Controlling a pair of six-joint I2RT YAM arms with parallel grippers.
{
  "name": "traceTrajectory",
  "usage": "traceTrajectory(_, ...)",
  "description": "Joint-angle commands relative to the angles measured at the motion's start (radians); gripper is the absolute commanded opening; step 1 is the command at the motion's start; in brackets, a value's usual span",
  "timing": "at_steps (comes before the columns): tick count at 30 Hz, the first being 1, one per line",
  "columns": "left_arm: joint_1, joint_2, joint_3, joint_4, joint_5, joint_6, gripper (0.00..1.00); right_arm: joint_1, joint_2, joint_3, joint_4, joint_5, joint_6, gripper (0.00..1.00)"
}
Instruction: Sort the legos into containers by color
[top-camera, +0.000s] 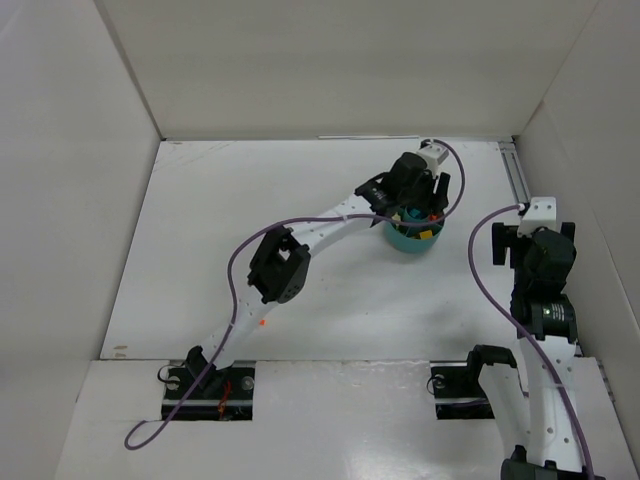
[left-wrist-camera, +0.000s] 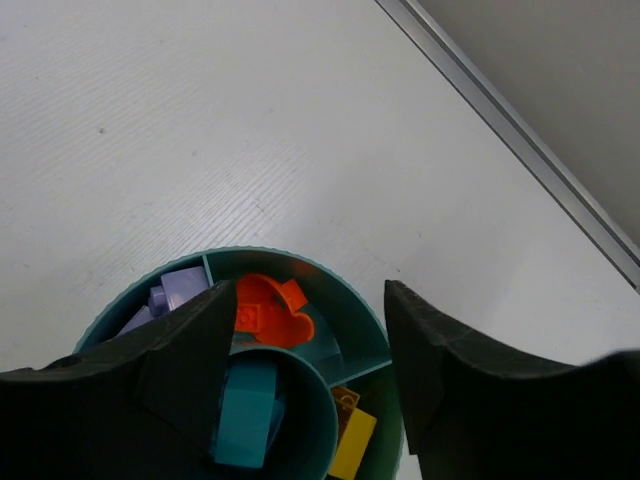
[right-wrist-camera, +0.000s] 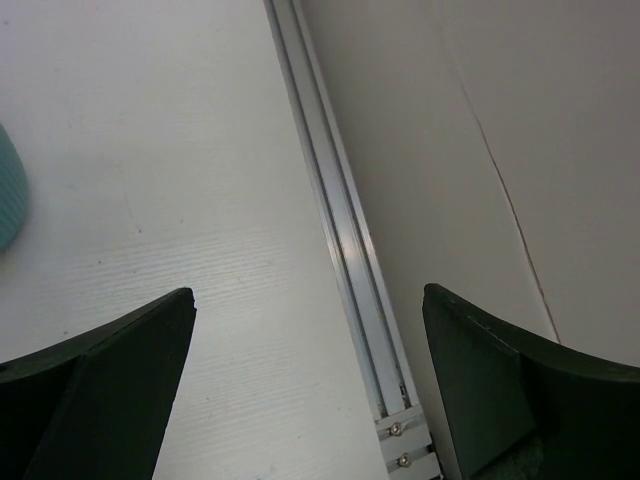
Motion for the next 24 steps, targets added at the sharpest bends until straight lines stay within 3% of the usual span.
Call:
traceTrajectory(1, 0.025, -0.150, 0.007, 0.047, 0.043, -0.022, 0.58, -0.007, 0.007, 0.001, 0.077, -0.078, -0.039, 1.00)
traceTrajectory(7, 0.125, -0.316, -0.094, -0.006, 0.006, -0.036, 0.87, 0.008, 0.096, 0.001, 0.209, -0.516, -0.205, 1.00)
traceTrajectory(11, 0.160, -0.567, -0.353, -0.097, -0.184, -0.085, 0.92, 0.169, 0.176, 0.038, 0.209, -0.522, -0.263, 1.00)
traceTrajectory(14, 0.203, -0.727, -0.556, -0.148, -0.304, -0.178, 0.99, 0.371, 0.246, 0.061, 0.221, -0.470, -0.301, 1.00)
traceTrajectory(15, 0.232, -0.847, -0.707, -0.157, -0.327, -0.252, 0.99, 0.478, 0.268, 0.070, 0.230, -0.454, -0.301, 1.00)
traceTrajectory(18, 0.259, -1.093, -0.980, -0.237, -0.463, -0.373, 1.00, 0.636, 0.361, 0.070, 0.281, -0.445, -0.311, 1.00)
traceTrajectory(20, 0.271, -1.210, -1.097, -0.293, -0.569, -0.495, 1.00, 0.799, 0.462, 0.070, 0.359, -0.454, -0.311, 0.99)
traceTrajectory(24, 0.289, -1.445, -1.289, -0.480, -0.614, -0.649, 1.00, 1.049, 0.668, 0.083, 0.530, -0.467, -0.331, 0.95)
